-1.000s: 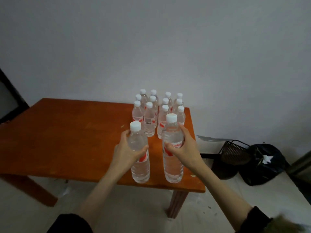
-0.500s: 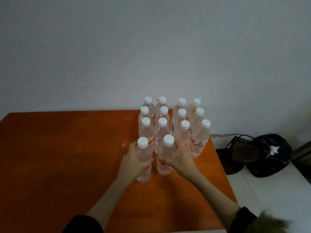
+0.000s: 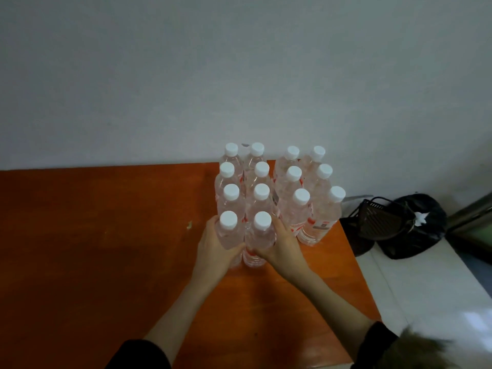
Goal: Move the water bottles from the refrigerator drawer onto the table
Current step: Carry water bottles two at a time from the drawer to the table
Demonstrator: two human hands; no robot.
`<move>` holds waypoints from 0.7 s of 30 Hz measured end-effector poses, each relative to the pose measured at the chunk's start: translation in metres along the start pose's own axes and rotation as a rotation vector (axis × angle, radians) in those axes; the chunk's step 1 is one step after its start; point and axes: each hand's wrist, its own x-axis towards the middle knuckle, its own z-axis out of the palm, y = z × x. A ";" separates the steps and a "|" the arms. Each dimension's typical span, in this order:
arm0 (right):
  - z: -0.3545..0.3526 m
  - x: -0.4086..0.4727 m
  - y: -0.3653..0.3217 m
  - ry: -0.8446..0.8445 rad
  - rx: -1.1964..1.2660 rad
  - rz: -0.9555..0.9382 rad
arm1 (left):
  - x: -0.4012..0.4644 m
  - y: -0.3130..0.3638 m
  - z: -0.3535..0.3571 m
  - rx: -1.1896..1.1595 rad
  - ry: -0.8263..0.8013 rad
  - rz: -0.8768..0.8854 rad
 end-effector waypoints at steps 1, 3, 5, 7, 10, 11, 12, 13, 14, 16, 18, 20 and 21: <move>0.000 0.000 0.000 -0.002 -0.029 0.000 | 0.001 0.001 0.000 0.010 -0.003 -0.004; 0.001 -0.001 0.000 0.008 -0.049 0.014 | 0.001 0.002 0.002 0.042 -0.007 -0.014; 0.002 -0.002 0.000 0.027 -0.039 0.033 | 0.000 0.002 0.002 0.046 -0.017 0.002; 0.003 -0.002 -0.001 0.034 -0.014 0.048 | -0.002 0.000 0.001 0.041 -0.029 0.026; 0.005 -0.005 -0.001 0.029 0.002 0.043 | -0.004 -0.004 0.001 0.020 -0.068 0.038; 0.005 -0.008 -0.002 0.022 -0.006 0.034 | -0.006 -0.004 0.000 0.014 -0.082 0.044; 0.004 -0.011 -0.002 0.012 -0.014 0.028 | -0.008 -0.004 0.000 0.008 -0.092 0.048; 0.002 -0.016 -0.003 0.002 -0.015 0.024 | -0.011 -0.004 0.000 0.002 -0.096 0.046; 0.000 -0.021 -0.003 -0.005 -0.012 0.017 | -0.016 -0.004 0.000 0.000 -0.092 0.043; -0.007 -0.034 -0.002 -0.004 -0.044 -0.006 | -0.028 -0.001 0.002 0.008 -0.065 0.060; -0.018 -0.050 0.001 0.004 -0.124 -0.006 | -0.043 0.003 0.005 0.019 -0.033 0.101; -0.029 -0.070 0.006 0.005 -0.188 0.019 | -0.059 0.009 0.008 0.058 -0.019 0.165; -0.036 -0.081 0.008 0.008 -0.214 0.032 | -0.067 0.013 0.009 0.094 -0.027 0.216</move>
